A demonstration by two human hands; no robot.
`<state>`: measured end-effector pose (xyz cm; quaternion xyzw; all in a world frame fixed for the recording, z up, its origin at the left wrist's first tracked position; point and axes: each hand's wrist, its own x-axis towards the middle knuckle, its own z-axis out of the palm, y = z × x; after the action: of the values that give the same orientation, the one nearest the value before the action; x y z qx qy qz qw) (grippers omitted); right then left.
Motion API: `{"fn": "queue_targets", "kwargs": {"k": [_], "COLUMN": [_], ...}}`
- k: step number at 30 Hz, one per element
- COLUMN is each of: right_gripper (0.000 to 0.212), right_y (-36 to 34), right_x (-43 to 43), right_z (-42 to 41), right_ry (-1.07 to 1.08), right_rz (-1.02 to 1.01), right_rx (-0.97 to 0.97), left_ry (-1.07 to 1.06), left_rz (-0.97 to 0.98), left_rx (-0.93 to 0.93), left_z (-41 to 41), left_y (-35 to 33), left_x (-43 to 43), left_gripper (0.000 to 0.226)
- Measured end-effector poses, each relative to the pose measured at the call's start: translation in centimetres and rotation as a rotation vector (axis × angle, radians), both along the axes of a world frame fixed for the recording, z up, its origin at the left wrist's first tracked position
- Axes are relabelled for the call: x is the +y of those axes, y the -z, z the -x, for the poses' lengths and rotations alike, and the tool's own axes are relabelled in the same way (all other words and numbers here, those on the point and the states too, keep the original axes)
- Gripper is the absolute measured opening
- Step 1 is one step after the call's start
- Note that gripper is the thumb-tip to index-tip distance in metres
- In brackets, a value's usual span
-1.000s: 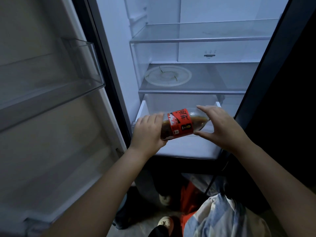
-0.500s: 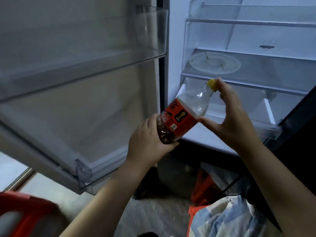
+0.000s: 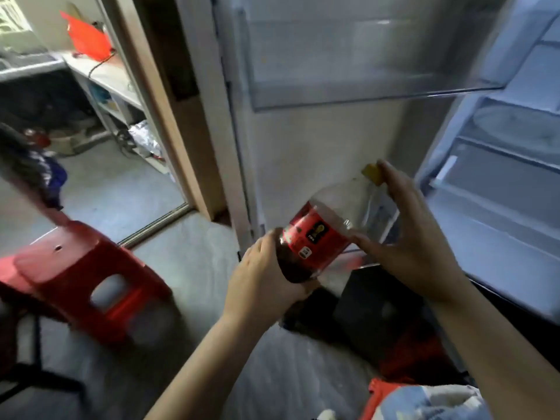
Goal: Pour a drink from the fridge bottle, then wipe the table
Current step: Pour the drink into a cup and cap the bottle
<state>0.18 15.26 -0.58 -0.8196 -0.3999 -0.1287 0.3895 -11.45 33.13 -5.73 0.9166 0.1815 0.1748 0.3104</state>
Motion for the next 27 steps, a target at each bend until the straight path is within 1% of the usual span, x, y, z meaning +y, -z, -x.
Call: {"fn": "queue_targets", "kwargs": {"k": [2, 6, 11, 13, 17, 19, 23, 27], "right_gripper": [0.094, 0.097, 0.096, 0.095, 0.093, 0.093, 0.082, 0.071], "right_y": [0.3, 0.4, 0.6, 0.5, 0.4, 0.6, 1.3, 2.0], "right_x": [3.4, 10.0, 17.2, 19.8, 24.7, 27.0, 31.0, 34.6], "right_z": [2.3, 7.9, 15.7, 18.6, 23.8, 26.2, 30.8, 34.3], "right_ry": [-0.071, -0.231, -0.448, -0.545, -0.712, -0.799, -0.963, -1.11], "right_rz": [0.009, 0.071, 0.035, 0.006, -0.007, 0.001, 0.04, 0.067], "right_rx": [0.031, -0.017, -0.01, -0.018, -0.052, -0.065, -0.064, -0.027], "left_ry": [-0.077, -0.231, -0.443, -0.521, -0.696, -0.778, -0.945, -1.097], "left_rz": [0.008, 0.027, -0.016, -0.008, 0.02, 0.035, 0.086, 0.14], "left_rx": [0.024, -0.008, -0.027, -0.032, -0.096, -0.09, -0.029, -0.019], "left_z": [3.7, 11.9, 22.1, 25.9, 32.5, 35.4, 40.2, 43.4], "left_y": [0.3, 0.5, 0.5, 0.4, 0.3, 0.6, 1.7, 2.8], "left_x": [2.3, 6.7, 10.6, 11.7, 13.1, 13.5, 14.0, 14.3], "left_gripper": [0.086, 0.082, 0.083, 0.083, 0.074, 0.079, 0.092, 0.092]}}
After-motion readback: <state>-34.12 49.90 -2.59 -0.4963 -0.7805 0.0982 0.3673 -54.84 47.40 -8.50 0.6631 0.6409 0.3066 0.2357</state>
